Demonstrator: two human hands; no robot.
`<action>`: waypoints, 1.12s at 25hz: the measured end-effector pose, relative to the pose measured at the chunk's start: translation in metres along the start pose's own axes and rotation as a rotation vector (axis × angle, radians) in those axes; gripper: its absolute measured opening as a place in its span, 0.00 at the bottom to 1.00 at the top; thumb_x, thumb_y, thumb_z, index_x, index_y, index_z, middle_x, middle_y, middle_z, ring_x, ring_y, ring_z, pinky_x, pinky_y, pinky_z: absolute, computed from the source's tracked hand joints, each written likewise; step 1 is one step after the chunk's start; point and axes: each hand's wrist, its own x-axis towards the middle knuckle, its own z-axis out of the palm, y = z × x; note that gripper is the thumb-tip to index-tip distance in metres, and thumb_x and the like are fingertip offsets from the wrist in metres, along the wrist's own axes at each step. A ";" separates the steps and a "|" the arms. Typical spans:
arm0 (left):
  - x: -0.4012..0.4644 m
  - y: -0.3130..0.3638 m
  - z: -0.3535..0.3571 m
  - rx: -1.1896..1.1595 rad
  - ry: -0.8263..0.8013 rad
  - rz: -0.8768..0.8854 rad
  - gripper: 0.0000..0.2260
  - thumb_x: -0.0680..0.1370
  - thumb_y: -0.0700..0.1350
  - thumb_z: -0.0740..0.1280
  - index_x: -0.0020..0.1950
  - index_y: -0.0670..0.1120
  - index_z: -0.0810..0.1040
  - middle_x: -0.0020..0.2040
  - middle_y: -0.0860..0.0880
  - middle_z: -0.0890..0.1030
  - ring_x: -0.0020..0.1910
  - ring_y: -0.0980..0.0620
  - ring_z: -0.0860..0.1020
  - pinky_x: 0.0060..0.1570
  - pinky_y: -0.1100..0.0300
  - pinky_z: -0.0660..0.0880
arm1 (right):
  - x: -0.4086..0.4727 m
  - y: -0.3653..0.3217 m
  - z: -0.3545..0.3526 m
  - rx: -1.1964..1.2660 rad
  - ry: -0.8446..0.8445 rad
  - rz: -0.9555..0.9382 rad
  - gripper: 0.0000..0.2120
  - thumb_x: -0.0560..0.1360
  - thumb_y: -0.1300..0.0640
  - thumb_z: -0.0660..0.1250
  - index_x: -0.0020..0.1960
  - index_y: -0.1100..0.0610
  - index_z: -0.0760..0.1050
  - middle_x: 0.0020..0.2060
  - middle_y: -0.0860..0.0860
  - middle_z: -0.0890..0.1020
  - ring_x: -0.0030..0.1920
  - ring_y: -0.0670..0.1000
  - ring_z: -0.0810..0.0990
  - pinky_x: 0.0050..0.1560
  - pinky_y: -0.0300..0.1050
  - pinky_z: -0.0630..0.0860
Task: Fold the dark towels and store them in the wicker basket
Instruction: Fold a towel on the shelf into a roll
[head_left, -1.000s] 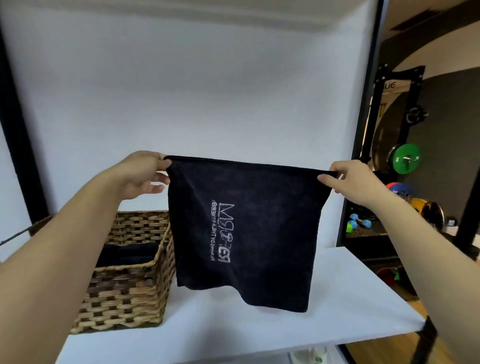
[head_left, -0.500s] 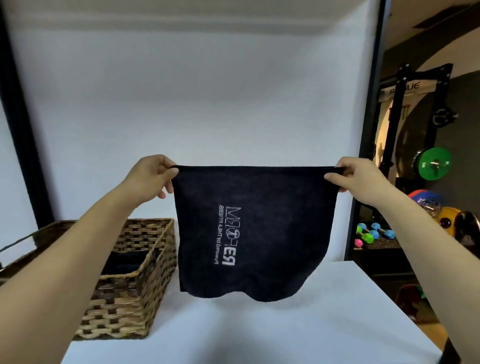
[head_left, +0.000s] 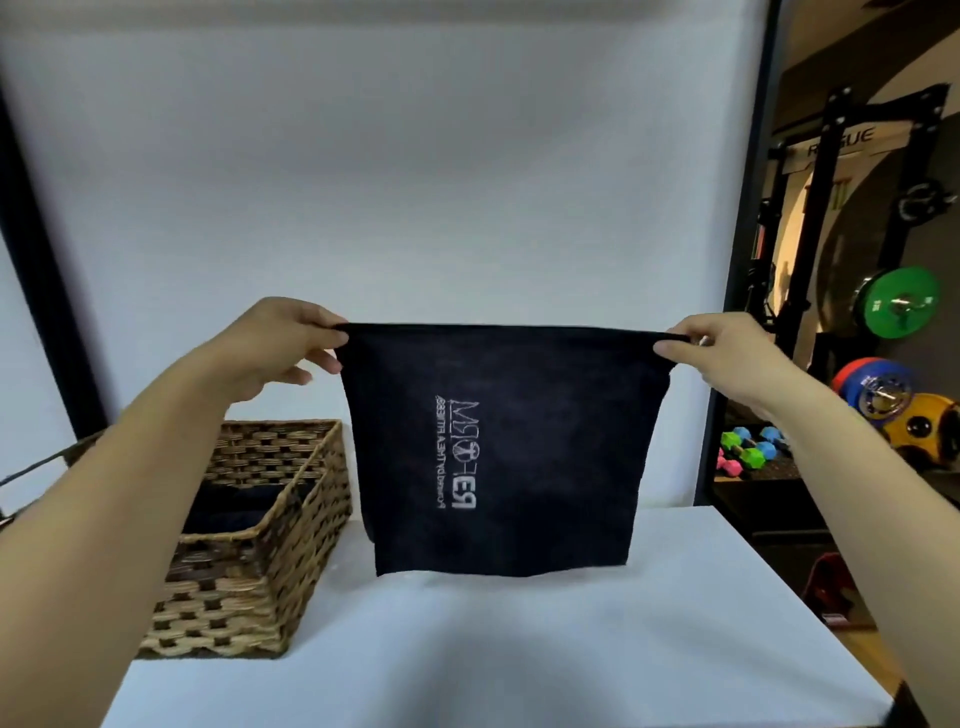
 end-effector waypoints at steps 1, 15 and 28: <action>0.001 0.000 -0.005 -0.064 -0.038 -0.048 0.00 0.80 0.41 0.71 0.49 0.45 0.81 0.46 0.50 0.83 0.36 0.54 0.81 0.29 0.62 0.72 | 0.001 0.003 -0.005 0.102 0.010 0.044 0.06 0.76 0.55 0.74 0.43 0.56 0.84 0.27 0.46 0.73 0.32 0.50 0.66 0.36 0.44 0.65; 0.028 -0.035 0.048 -0.126 -0.095 -0.256 0.06 0.84 0.40 0.64 0.60 0.41 0.75 0.58 0.44 0.78 0.45 0.47 0.87 0.35 0.58 0.82 | 0.006 0.028 0.022 0.378 -0.168 0.448 0.09 0.82 0.56 0.67 0.58 0.60 0.76 0.41 0.58 0.87 0.26 0.50 0.78 0.27 0.40 0.69; -0.040 -0.116 0.109 -0.178 0.019 0.055 0.06 0.84 0.37 0.62 0.50 0.43 0.76 0.51 0.42 0.82 0.46 0.45 0.85 0.44 0.58 0.83 | -0.073 0.083 0.064 0.347 -0.048 0.547 0.18 0.80 0.49 0.67 0.51 0.65 0.79 0.38 0.58 0.87 0.36 0.57 0.83 0.34 0.45 0.72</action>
